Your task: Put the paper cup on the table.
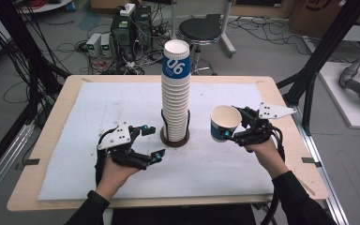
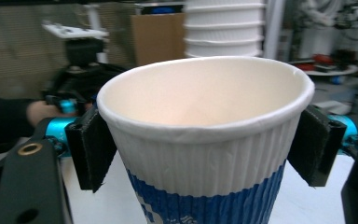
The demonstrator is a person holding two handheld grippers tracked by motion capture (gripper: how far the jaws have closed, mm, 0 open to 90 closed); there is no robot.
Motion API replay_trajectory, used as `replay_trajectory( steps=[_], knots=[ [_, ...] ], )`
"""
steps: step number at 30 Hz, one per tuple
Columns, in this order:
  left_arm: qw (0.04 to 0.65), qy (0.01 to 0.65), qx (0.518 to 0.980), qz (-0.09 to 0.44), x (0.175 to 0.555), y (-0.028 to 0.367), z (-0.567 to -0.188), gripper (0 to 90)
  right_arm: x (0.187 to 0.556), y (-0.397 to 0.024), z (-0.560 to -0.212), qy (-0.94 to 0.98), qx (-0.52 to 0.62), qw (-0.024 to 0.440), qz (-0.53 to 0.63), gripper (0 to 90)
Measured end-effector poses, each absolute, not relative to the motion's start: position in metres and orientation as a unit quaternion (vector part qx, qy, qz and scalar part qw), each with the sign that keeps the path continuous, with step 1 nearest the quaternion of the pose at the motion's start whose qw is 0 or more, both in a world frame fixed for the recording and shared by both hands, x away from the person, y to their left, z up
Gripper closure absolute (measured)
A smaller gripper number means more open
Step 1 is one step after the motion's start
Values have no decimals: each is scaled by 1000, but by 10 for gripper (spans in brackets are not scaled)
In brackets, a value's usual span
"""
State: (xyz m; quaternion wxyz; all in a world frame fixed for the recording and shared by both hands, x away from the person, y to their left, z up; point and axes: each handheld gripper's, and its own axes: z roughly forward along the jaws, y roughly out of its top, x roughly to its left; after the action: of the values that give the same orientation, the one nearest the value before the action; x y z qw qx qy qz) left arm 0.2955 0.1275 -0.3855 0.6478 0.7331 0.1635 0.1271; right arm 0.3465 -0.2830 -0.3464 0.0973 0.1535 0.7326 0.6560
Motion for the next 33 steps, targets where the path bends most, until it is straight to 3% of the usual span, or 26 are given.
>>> replay_trajectory(
  steps=[13,29,33],
  knots=[
    [648,165,733,124,296,127,-387,166,366,-321,-365,709,257,172,633,203],
    [648,165,733,124,296,126,-388,166,384,-333,-393,688,330,196,616,203],
    [647,165,734,124,297,126,-389,166,391,-335,-400,689,354,183,606,203]
  ],
)
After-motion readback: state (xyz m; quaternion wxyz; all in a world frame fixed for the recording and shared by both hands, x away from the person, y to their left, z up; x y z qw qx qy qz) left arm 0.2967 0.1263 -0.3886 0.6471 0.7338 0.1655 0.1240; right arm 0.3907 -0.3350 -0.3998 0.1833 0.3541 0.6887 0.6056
